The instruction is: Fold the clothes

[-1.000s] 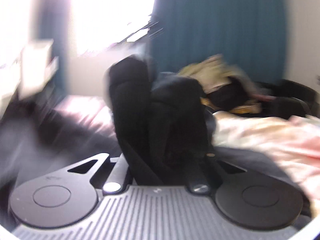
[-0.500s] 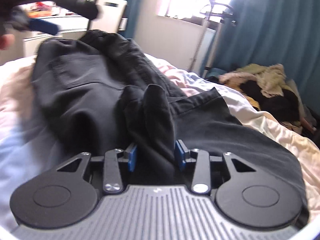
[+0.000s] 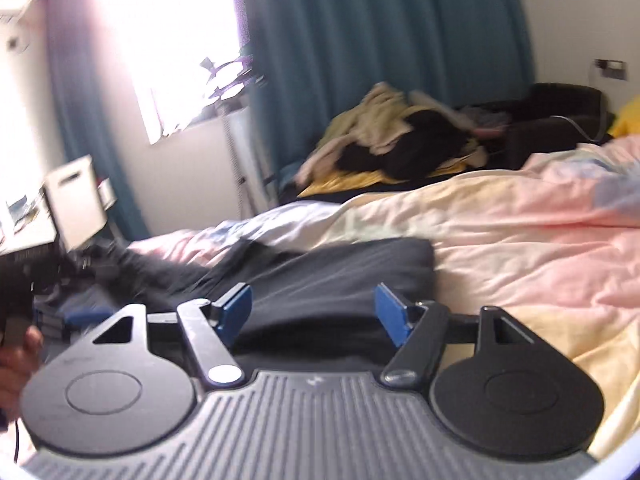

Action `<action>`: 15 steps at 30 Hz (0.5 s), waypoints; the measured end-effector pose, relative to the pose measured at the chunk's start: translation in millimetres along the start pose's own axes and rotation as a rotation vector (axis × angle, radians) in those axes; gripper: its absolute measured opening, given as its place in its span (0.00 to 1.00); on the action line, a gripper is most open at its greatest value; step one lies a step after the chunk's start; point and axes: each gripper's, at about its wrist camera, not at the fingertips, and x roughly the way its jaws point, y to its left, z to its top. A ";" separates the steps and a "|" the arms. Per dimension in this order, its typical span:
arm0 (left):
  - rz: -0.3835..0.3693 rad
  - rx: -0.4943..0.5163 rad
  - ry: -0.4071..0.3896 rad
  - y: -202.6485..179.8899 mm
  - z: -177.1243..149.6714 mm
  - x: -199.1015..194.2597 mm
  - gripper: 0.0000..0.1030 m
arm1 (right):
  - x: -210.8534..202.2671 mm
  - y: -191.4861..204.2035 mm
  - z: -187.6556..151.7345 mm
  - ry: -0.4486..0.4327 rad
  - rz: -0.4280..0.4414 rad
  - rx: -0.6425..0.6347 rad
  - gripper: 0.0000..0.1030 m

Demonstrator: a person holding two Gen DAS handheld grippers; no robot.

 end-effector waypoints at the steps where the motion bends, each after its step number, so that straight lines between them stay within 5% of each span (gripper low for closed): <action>1: 0.011 -0.013 0.014 1.6 -0.3 7.1 0.79 | 3.3 -4.8 -1.6 0.005 -0.015 0.020 0.69; 8: 0.061 -0.034 0.084 11.5 -2.1 43.7 0.81 | 25.4 -14.7 -14.0 0.074 0.015 0.154 0.69; 9: 0.082 0.000 0.082 8.3 -3.3 46.6 0.76 | 26.4 -13.5 -14.2 0.078 0.023 0.151 0.69; 13: 0.162 0.135 0.041 -8.7 -6.0 44.3 0.24 | 27.0 2.4 -16.0 0.063 0.022 0.039 0.71; 15: 0.137 0.149 -0.005 -14.9 -7.8 35.5 0.20 | 27.5 14.3 -19.4 0.050 0.011 -0.050 0.72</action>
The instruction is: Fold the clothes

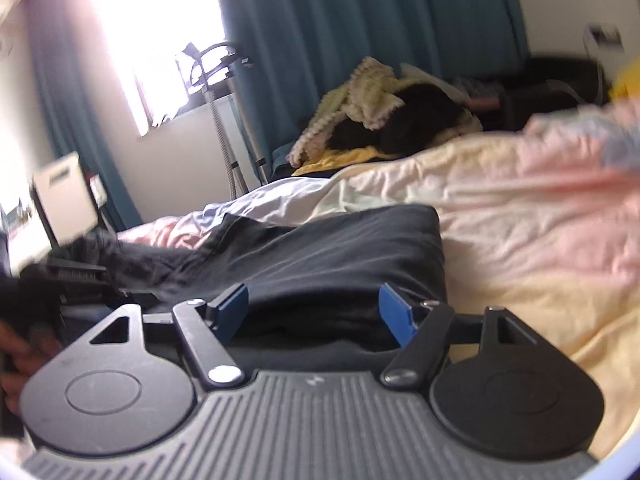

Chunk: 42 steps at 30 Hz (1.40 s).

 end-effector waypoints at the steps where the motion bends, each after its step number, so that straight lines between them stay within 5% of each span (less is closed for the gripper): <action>1: -0.016 0.002 -0.025 -3.6 0.4 -5.8 0.19 | 0.8 6.3 -1.8 -0.006 -0.003 -0.044 0.72; 4: -0.136 0.004 -0.122 -11.0 1.3 -26.5 0.19 | 1.4 28.9 -8.0 -0.045 0.005 -0.190 0.72; 9: -0.326 -0.104 -0.146 -2.4 2.8 -42.9 0.19 | -8.7 69.2 -24.1 -0.179 0.049 -0.493 0.74; 13: -0.350 -0.144 -0.136 5.4 -0.1 -42.4 0.18 | -13.7 102.0 -47.7 -0.282 0.028 -0.817 0.84; 17: -0.390 -0.161 -0.152 9.5 0.7 -45.2 0.18 | 3.7 106.0 -55.2 -0.255 -0.040 -0.915 0.84; 21: -0.394 -0.160 -0.164 6.8 -0.5 -46.2 0.18 | 32.8 91.5 -55.7 -0.169 -0.199 -1.007 0.83; 26: -0.369 -0.169 -0.167 11.1 -5.8 -57.3 0.18 | 54.8 31.1 -41.8 -0.033 -0.439 -0.842 0.82; 28: -0.344 -0.156 -0.145 17.9 -16.2 -60.1 0.18 | 49.2 -3.0 -32.1 0.011 -0.469 -0.659 0.84; 31: -0.206 -0.105 -0.080 19.4 -32.5 -50.9 0.18 | 39.7 -48.3 -20.3 0.069 -0.476 -0.399 0.87; 36: -0.150 -0.090 -0.068 26.4 -37.2 -38.1 0.18 | 35.7 -45.5 -22.6 0.040 -0.492 -0.493 0.87; 42: -0.053 0.071 -0.089 6.4 -45.4 -48.8 0.25 | 13.3 -27.0 -24.9 0.043 -0.417 -0.512 0.87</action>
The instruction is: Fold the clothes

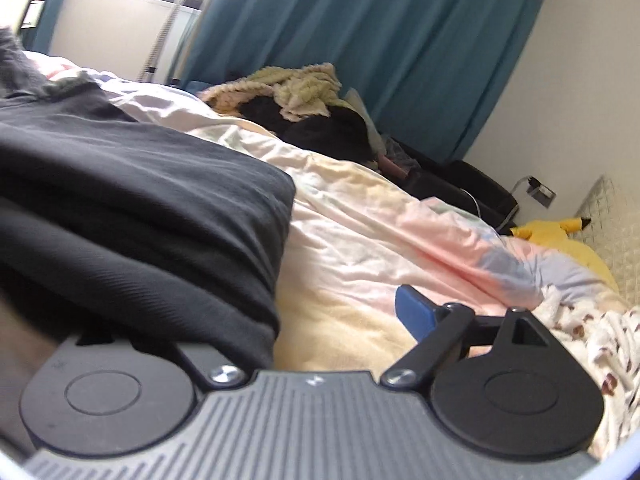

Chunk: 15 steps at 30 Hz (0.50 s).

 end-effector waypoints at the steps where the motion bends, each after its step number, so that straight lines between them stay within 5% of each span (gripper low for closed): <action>1: 0.021 0.027 -0.006 -4.1 -0.8 -4.5 0.30 | -7.1 1.6 0.1 -0.004 0.032 0.002 0.87; 5: 0.097 0.171 -0.085 -29.0 2.8 -35.7 0.44 | -39.6 -3.6 10.4 -0.040 0.168 0.082 0.87; 9: 0.055 0.242 -0.178 -42.0 9.8 -65.0 0.53 | -71.1 -19.2 21.7 -0.141 0.295 0.273 0.89; 15: 0.118 0.429 -0.143 -56.4 9.2 -17.0 0.53 | -30.3 -44.2 17.7 -0.121 0.355 0.632 0.91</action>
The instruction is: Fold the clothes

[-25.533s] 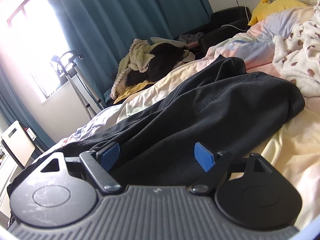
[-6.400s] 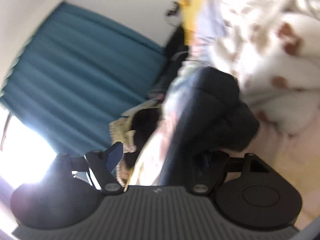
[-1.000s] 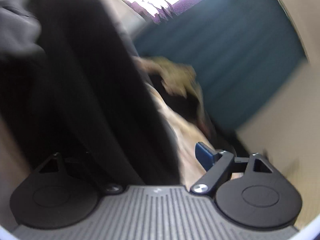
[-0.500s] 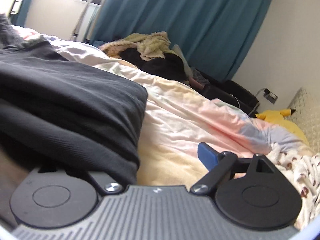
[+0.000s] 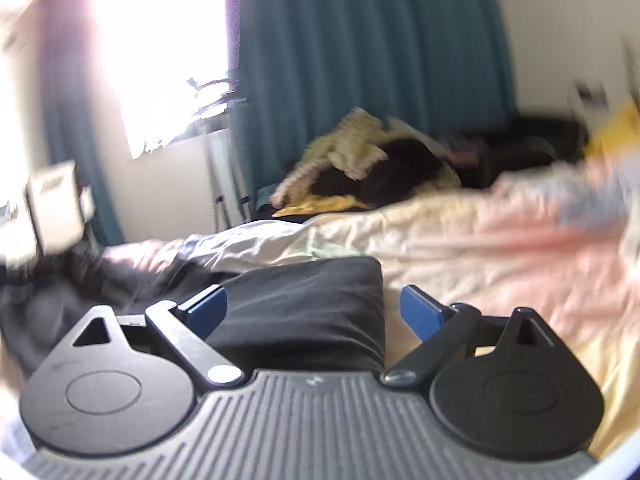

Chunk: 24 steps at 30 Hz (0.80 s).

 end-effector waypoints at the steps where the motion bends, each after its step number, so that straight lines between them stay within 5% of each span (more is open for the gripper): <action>1: 0.008 0.015 0.019 -0.7 -2.1 11.5 0.53 | 11.4 -9.5 -2.8 0.014 0.004 0.059 0.91; 6: 0.042 -0.034 0.144 8.9 -25.3 56.7 0.52 | 58.2 -43.8 -29.7 0.095 0.034 0.274 0.91; 9: 0.042 -0.059 0.169 10.4 -35.4 69.6 0.52 | 77.8 -54.1 -46.7 0.145 0.149 0.431 0.93; 15: 0.035 -0.054 0.154 8.4 -40.8 74.5 0.52 | 75.8 -31.8 -42.1 0.100 0.190 0.431 1.00; 20: 0.036 -0.053 0.152 7.4 -41.7 71.9 0.52 | 52.8 -23.9 -30.0 -0.043 0.308 0.476 1.00; 24: 0.028 -0.069 0.151 7.7 -40.7 70.2 0.53 | 67.5 -37.5 -45.9 0.082 0.229 0.580 1.00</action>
